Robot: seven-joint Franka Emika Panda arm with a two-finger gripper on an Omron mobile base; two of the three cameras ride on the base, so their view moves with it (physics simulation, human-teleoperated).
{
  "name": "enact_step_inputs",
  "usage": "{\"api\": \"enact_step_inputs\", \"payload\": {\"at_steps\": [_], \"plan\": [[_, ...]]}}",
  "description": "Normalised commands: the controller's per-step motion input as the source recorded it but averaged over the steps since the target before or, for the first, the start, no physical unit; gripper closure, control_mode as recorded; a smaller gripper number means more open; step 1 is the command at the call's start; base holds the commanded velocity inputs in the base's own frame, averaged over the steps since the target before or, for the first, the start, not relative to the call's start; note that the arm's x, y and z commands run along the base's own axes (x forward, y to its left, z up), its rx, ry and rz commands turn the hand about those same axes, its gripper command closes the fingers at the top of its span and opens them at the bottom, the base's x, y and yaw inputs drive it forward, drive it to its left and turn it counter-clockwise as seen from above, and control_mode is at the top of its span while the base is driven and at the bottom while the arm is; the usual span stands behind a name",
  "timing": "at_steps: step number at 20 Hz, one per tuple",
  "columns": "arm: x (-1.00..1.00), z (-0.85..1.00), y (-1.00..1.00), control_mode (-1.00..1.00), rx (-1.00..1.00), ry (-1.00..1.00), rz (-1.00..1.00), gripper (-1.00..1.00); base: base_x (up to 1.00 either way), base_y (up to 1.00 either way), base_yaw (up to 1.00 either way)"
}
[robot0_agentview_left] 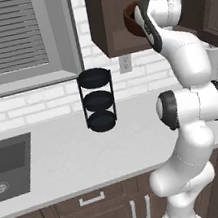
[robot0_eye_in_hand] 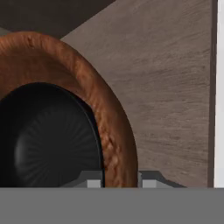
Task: Pick up the bowls on the counter and stack them on top of one another in the open cabinet. Place the smaller bowl on top of the larger bowl.
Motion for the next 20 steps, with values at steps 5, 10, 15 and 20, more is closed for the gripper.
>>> {"api": "enact_step_inputs", "payload": {"at_steps": [5,10,15,20], "plan": [[0.11,-0.08,0.01,-1.0,0.0,-0.08,0.0,-1.0,0.0,0.0,0.0],[-1.0,-0.82,0.0,-1.0,0.0,-0.47,0.0,-1.0,0.0,0.0,0.0],[-1.0,-1.0,0.0,-1.0,0.0,-0.4,0.0,-1.0,0.0,0.0,0.0],[-1.0,-1.0,0.06,-1.0,-0.11,-0.11,0.0,-1.0,0.0,0.0,0.0]]}}
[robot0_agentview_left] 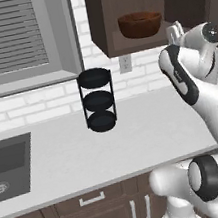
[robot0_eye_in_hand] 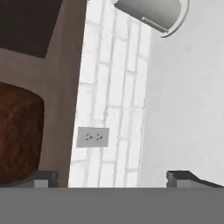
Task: Pick up the bowls on the counter and stack them on top of one another in the open cabinet. Place the smaller bowl on top of the larger bowl.
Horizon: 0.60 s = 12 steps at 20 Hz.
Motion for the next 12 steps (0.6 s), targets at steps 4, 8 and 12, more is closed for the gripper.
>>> {"api": "enact_step_inputs", "payload": {"at_steps": [4,8,12], "plan": [[-1.0,-1.0,0.11,-1.0,-0.16,-0.05,0.0,-1.0,0.0,0.0,0.0],[-1.0,-0.35,-0.39,-1.0,0.08,-0.49,-0.05,-1.0,0.0,0.0,0.0],[-0.99,0.27,-0.48,-1.0,0.0,-0.59,-0.12,-1.0,0.0,0.0,0.0]]}}
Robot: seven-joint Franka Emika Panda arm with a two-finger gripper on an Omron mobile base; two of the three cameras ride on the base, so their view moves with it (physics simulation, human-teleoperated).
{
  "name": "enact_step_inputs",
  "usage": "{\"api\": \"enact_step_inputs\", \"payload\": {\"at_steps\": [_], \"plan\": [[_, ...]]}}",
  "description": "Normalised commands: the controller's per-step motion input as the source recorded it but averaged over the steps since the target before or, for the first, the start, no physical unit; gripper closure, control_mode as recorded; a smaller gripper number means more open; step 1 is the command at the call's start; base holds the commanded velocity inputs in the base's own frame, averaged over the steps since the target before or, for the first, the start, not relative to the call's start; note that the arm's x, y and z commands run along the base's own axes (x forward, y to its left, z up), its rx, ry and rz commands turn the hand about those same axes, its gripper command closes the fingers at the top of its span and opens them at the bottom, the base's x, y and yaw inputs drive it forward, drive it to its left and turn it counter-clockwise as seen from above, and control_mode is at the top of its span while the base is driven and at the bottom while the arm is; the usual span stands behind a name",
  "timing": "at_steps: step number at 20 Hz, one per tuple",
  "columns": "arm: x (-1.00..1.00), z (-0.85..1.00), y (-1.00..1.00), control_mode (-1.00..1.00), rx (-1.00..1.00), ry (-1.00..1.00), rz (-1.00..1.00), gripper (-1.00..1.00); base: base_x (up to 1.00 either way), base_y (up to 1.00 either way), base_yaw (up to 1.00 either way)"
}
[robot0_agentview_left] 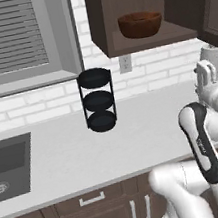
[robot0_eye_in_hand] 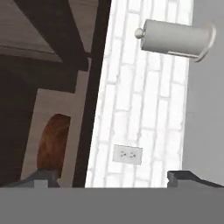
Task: Pick up the bowls on the counter and stack them on top of one another in the open cabinet. Place the smaller bowl on top of the larger bowl.
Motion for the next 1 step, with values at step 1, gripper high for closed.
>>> {"api": "enact_step_inputs", "payload": {"at_steps": [1], "plan": [[0.0,0.0,0.0,-1.0,0.0,0.0,0.0,-1.0,0.0,0.0,0.0]]}}
